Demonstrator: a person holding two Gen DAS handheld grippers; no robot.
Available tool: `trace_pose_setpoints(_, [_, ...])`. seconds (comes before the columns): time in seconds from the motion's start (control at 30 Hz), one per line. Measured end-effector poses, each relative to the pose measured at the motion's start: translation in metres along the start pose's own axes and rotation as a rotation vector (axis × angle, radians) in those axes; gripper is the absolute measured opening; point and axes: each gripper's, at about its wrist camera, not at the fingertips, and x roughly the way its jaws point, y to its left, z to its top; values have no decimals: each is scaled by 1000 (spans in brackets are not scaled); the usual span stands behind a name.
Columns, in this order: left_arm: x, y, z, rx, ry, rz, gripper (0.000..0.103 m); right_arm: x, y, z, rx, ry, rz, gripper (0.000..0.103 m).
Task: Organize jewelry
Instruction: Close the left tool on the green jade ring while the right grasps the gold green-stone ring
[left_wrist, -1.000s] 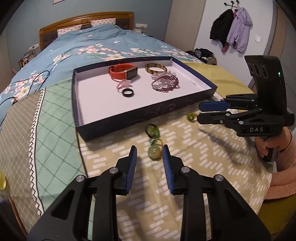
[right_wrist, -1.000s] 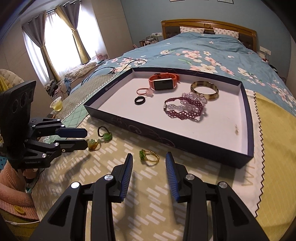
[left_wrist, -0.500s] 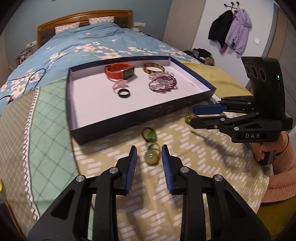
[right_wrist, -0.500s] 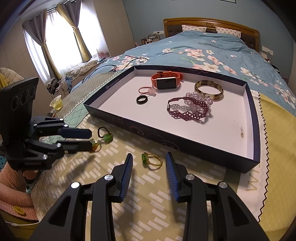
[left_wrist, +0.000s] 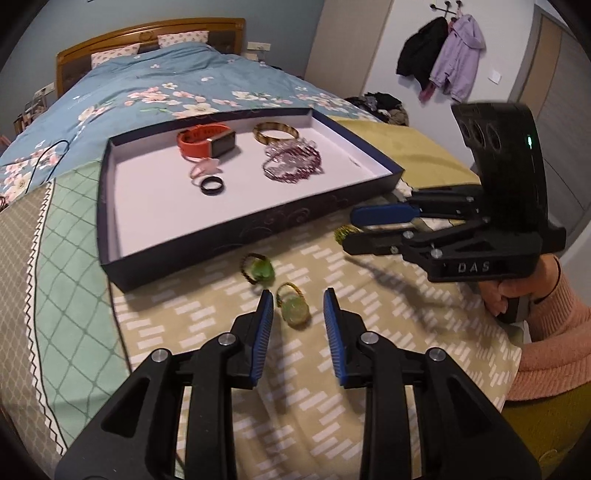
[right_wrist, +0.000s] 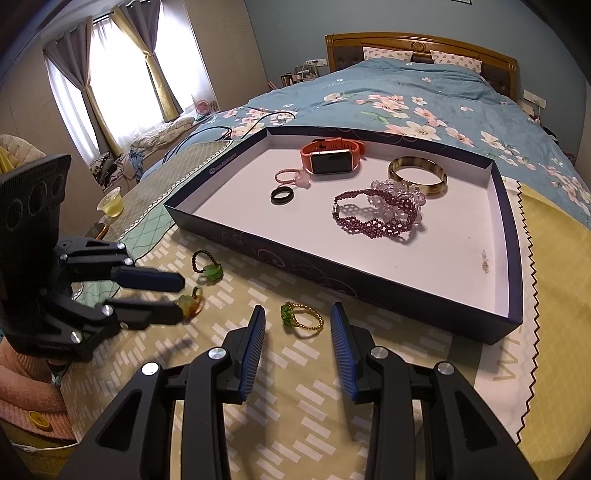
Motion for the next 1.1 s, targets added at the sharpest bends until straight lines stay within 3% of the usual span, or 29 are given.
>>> trace_pose_setpoints(0.47, [4, 24, 11, -85, 7, 53, 33, 2, 6, 0, -29, 7, -37, 32])
trace_pose_setpoints(0.73, [17, 25, 19, -97, 29, 67, 32, 3, 8, 0, -40, 10, -46, 20])
trace_pose_setpoints(0.87, [21, 23, 20, -98, 34, 81, 24, 3, 7, 0, -34, 9, -43, 16])
trace_pose_setpoints(0.93, [21, 23, 21, -106, 35, 72, 17, 3, 7, 0, -35, 10, -39, 3])
trace_pose_setpoints(1.1, [21, 21, 19, -106, 33, 75, 12, 0, 7, 0, -37, -1, -39, 1])
